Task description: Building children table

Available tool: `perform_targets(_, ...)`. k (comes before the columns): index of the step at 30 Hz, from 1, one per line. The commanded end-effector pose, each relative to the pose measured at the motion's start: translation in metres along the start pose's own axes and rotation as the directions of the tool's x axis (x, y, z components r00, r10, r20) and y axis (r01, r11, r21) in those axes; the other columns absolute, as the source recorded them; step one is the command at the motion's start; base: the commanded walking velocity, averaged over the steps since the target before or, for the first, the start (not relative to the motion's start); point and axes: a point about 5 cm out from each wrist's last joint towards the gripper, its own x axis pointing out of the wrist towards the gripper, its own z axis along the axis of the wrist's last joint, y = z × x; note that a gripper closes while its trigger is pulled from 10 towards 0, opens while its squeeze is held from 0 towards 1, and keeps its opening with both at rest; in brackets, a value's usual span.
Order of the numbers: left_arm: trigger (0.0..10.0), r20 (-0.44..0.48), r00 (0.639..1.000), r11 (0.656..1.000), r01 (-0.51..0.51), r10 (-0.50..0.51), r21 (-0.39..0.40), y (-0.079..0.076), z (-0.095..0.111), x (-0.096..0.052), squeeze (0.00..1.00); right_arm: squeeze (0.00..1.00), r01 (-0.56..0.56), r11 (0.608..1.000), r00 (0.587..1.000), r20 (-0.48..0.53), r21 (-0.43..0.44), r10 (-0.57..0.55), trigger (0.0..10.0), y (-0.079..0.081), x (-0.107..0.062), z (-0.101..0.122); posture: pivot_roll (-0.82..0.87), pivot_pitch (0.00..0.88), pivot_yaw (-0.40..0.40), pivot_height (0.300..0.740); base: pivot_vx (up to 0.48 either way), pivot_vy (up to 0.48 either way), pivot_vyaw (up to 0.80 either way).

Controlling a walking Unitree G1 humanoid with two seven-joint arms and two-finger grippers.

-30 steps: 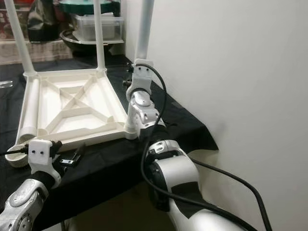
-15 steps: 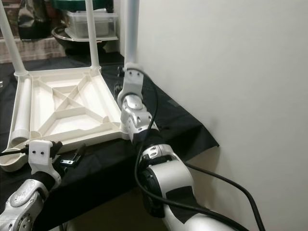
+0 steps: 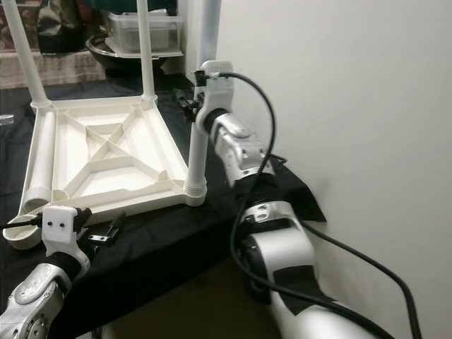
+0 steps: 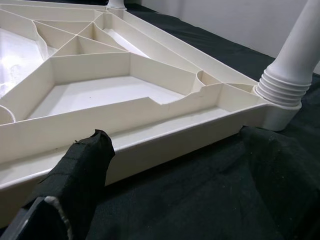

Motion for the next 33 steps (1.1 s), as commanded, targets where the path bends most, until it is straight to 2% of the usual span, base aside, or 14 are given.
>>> perform_targets(1, 10.0, -0.008, 1.0, 1.0, 0.008, -0.008, 0.005, -0.004, -0.003, 0.0, 0.0, 0.0, -0.018, 1.0, 1.0, -0.025, 0.004, 0.018, 10.0, 0.0, -0.001, -0.009, 0.07, 0.0, -0.12, 0.74, 0.0, 0.0, 0.0)
perform_targets(7, 10.0, -0.004, 1.0, 1.0, 0.011, -0.011, 0.011, -0.001, -0.001, 0.001, 0.0, 0.0, -0.136, 0.99, 0.988, -0.069, 0.034, 0.138, 9.8, 0.002, -0.003, -0.021, 0.07, 0.0, -0.12, 0.74, 0.0, 0.0, 0.0)
perform_targets(8, 10.0, -0.004, 1.0, 1.0, 0.01, -0.01, 0.012, -0.001, -0.001, 0.0, 0.0, 0.0, -0.154, 0.987, 0.985, -0.073, 0.044, 0.157, 1.6, 0.0, -0.004, -0.022, 0.08, 0.0, -0.121, 0.74, 0.0, 0.0, 0.0)
perform_targets(9, 10.0, -0.004, 1.0, 1.0, 0.01, -0.01, 0.012, -0.001, -0.001, 0.0, 0.0, 0.0, -0.154, 0.987, 0.985, -0.073, 0.044, 0.157, 1.6, 0.0, -0.004, -0.022, 0.08, 0.0, -0.121, 0.74, 0.0, 0.0, 0.0)
perform_targets(10, 10.0, -0.005, 1.0, 1.0, 0.009, -0.009, 0.013, 0.0, -0.001, 0.0, 0.0, 0.0, -0.165, 0.985, 0.983, -0.074, 0.051, 0.168, 0.0, -0.001, -0.005, -0.023, 0.08, 0.0, -0.121, 0.74, 0.0, 0.0, 0.0)
perform_targets(14, 10.0, -0.006, 1.0, 1.0, 0.01, -0.01, 0.013, 0.0, -0.001, -0.001, 0.0, 0.0, -0.154, 0.987, 0.984, -0.084, 0.051, 0.158, 0.0, -0.007, -0.006, -0.025, 0.08, 0.0, -0.119, 0.74, 0.0, 0.0, 0.0)
perform_targets(18, 10.0, -0.008, 1.0, 1.0, 0.009, -0.009, 0.016, 0.001, 0.0, -0.002, 0.0, 0.0, 0.19, 0.981, 0.972, -0.144, 0.026, -0.184, 0.0, -0.03, -0.009, -0.038, 0.08, 0.0, -0.113, 0.74, 0.0, 0.0, 0.0)
perform_targets(21, 10.0, -0.008, 1.0, 1.0, 0.008, -0.008, 0.017, 0.001, 0.0, -0.002, 0.0, 0.0, 0.283, 0.959, 0.948, -0.159, 0.027, -0.275, 0.0, -0.034, -0.011, -0.042, 0.08, 0.0, -0.113, 0.74, 0.0, 0.0, 0.0)
perform_targets(22, 10.0, -0.011, 1.0, 1.0, 0.01, -0.01, 0.015, 0.0, -0.001, 0.0, 0.0, 0.0, 0.472, 0.881, 0.865, -0.207, 0.029, -0.456, 0.0, -0.026, -0.014, -0.063, 0.07, 0.0, -0.111, 0.74, 0.0, 0.0, 0.0)
perform_targets(24, 10.0, -0.012, 1.0, 1.0, 0.011, -0.011, 0.015, -0.001, -0.001, 0.0, 0.0, 0.0, 0.502, 0.864, 0.847, -0.227, 0.045, -0.48, 0.0, -0.014, -0.013, -0.071, 0.07, 0.0, -0.11, 0.74, 0.0, 0.0, 0.0)
perform_targets(25, 10.0, -0.012, 1.0, 1.0, 0.013, -0.012, 0.014, -0.001, -0.001, 0.001, 0.0, 0.0, 0.505, 0.861, 0.843, -0.25, 0.063, -0.476, 0.0, 0.007, -0.008, -0.079, 0.07, 0.0, -0.108, 0.74, 0.0, 0.0, 0.0)
perform_targets(31, 10.0, -0.012, 1.0, 1.0, 0.016, -0.016, 0.014, -0.002, 0.0, 0.002, 0.0, 0.0, 0.442, 0.89, 0.872, -0.283, 0.107, -0.399, 0.0, 0.051, 0.003, -0.084, 0.09, 0.0, -0.113, 0.74, 0.0, 0.0, 0.0)
perform_targets(32, 10.0, -0.011, 1.0, 1.0, 0.014, -0.014, 0.015, -0.001, 0.0, 0.001, 0.0, 0.0, 0.412, 0.902, 0.887, -0.284, 0.126, -0.365, 3.5, 0.065, 0.007, -0.082, 0.09, 0.0, -0.12, 0.74, 0.0, 0.0, 0.0)
perform_targets(33, 10.0, -0.011, 1.0, 1.0, 0.013, -0.012, 0.016, -0.001, 0.001, 0.001, 0.0, 0.0, 0.395, 0.909, 0.895, -0.282, 0.137, -0.346, 3.5, 0.071, 0.009, -0.081, 0.09, 0.0, -0.12, 0.74, 0.0, 0.0, 0.0)
